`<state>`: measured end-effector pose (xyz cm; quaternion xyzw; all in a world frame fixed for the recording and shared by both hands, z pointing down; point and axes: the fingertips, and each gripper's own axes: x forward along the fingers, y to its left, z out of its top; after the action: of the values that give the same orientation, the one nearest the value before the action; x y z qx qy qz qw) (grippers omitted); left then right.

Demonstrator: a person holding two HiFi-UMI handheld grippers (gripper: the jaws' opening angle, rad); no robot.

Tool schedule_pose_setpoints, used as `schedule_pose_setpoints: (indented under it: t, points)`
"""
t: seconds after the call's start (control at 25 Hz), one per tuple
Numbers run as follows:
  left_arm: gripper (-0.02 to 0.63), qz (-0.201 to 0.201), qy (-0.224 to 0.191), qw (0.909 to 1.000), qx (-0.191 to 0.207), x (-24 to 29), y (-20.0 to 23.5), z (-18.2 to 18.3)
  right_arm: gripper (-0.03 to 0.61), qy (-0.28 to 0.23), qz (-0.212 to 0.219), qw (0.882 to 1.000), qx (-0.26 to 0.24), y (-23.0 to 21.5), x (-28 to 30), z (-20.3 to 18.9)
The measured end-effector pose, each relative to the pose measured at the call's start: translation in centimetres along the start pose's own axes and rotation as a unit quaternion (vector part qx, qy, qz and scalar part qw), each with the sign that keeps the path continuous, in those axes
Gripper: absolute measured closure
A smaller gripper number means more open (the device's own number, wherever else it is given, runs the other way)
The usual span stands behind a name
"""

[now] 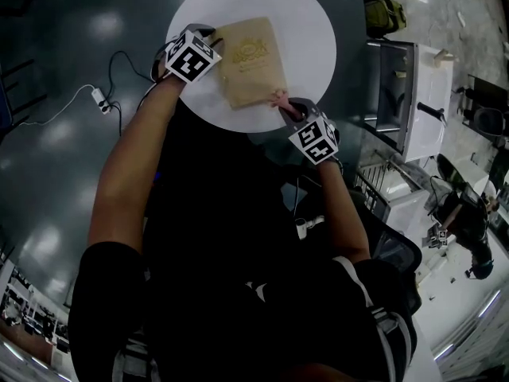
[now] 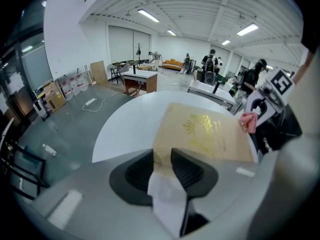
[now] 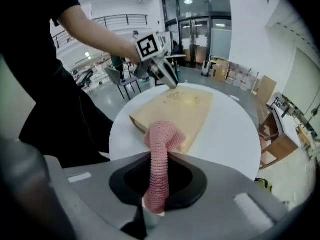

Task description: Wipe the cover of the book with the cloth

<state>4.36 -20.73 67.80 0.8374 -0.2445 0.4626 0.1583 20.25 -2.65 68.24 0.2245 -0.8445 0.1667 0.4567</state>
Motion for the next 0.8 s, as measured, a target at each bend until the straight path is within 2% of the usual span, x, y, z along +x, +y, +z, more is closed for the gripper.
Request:
schedule_pose_setpoints:
  t: [0.08, 0.2, 0.32, 0.44, 0.56, 0.68, 0.8]
  points:
    - [0.508, -0.001, -0.001, 1.0, 0.0, 0.0, -0.2, 0.0, 0.54, -0.048, -0.008, 0.999, 0.018, 0.0, -1.7, 2.1]
    - [0.508, -0.001, -0.004, 1.0, 0.0, -0.1, 0.1, 0.1, 0.54, -0.126, -0.043, 0.991, 0.023, -2.6, -3.8, 7.9]
    - [0.511, 0.002, -0.005, 1.0, 0.007, -0.1, 0.2, 0.0, 0.54, -0.162, -0.068, 0.984, 0.016, -6.5, -3.0, 13.2]
    - [0.515, 0.003, -0.002, 0.9999, 0.014, 0.0, -0.1, 0.0, 0.54, -0.163, -0.072, 0.984, 0.0, -9.7, -0.1, 16.9]
    - [0.53, 0.004, -0.001, 0.9998, 0.019, 0.0, -0.2, 0.0, 0.538, -0.145, -0.064, 0.987, -0.001, -11.7, 3.5, 19.1]
    - [0.537, 0.005, -0.002, 0.9998, 0.019, 0.0, -0.3, 0.1, 0.538, -0.122, -0.056, 0.991, 0.007, -12.6, 6.6, 19.6]
    - [0.538, 0.004, -0.005, 0.9998, 0.018, 0.0, -0.3, 0.1, 0.538, -0.089, -0.055, 0.994, -0.015, -12.3, 8.8, 19.1]
